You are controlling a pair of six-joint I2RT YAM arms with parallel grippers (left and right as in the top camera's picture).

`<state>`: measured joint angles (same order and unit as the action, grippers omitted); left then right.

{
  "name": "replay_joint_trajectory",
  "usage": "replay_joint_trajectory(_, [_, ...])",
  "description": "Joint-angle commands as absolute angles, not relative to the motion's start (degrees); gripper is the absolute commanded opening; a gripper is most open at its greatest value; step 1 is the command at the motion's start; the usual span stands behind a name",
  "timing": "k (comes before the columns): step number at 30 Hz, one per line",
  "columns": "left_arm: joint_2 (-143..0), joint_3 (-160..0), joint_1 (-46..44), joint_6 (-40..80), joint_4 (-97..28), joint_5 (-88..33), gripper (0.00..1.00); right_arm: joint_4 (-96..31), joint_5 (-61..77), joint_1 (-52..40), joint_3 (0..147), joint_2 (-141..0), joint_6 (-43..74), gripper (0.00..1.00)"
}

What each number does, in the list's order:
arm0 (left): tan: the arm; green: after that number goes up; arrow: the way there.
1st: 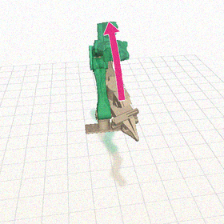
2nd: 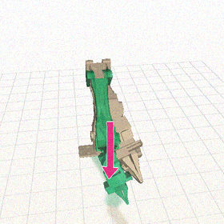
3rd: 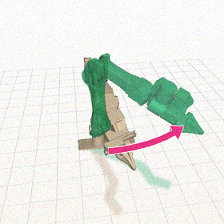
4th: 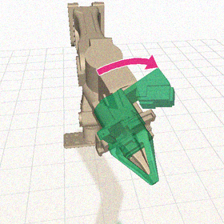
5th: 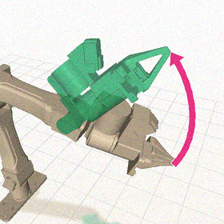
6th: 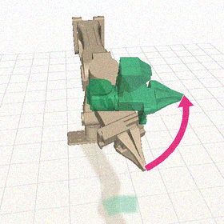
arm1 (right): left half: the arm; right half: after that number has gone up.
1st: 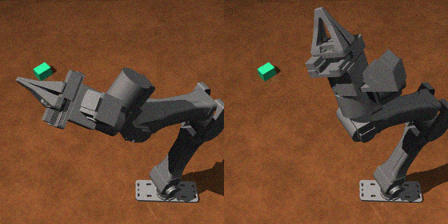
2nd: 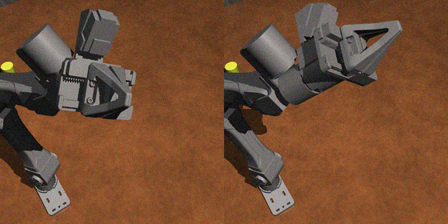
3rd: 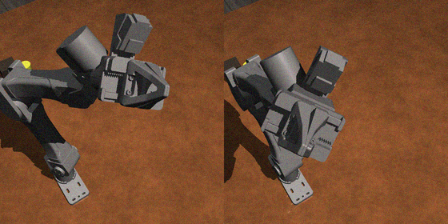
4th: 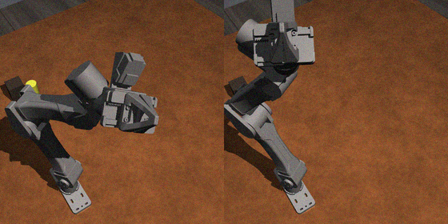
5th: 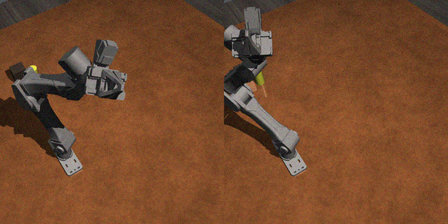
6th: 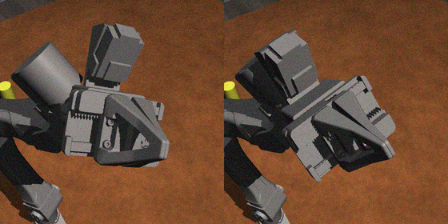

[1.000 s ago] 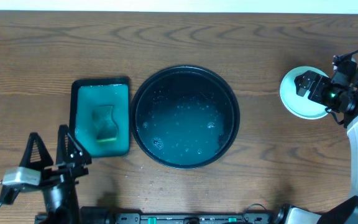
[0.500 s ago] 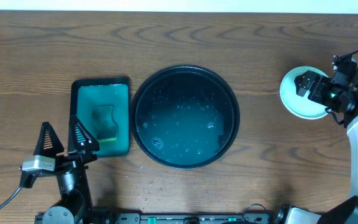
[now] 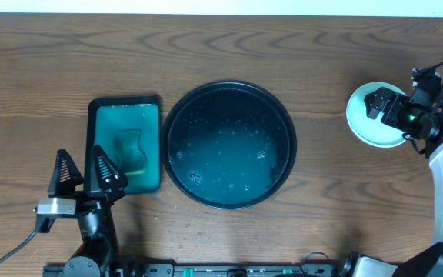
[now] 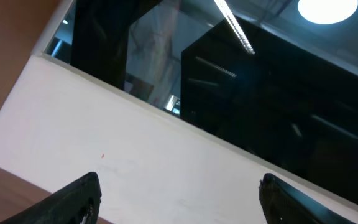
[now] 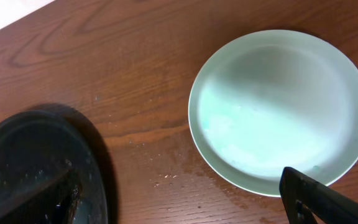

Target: Clean dirty plates on tray and stack at the side

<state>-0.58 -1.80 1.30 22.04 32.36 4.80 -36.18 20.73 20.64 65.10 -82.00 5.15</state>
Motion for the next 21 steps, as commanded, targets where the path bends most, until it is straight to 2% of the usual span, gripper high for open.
replay_joint_trajectory(1, [-0.08,-0.21,2.09,21.69,33.61,2.96,0.82,-36.25,20.56,20.25,66.0,-81.65,4.19,0.99])
replay_joint_trajectory(9, [-0.08,-0.21,2.07,21.67,27.49,2.98,0.82,-36.23,20.56,20.25,66.0,-81.65,4.19,0.99])
replay_joint_trajectory(16, [-0.08,-0.21,2.07,21.67,9.08,2.96,0.82,-36.25,20.56,20.25,66.0,-81.65,4.19,0.99])
replay_joint_trajectory(21, [-0.08,-0.21,2.07,21.67,0.91,2.96,0.82,-36.23,20.56,20.25,66.0,-81.65,4.19,0.99])
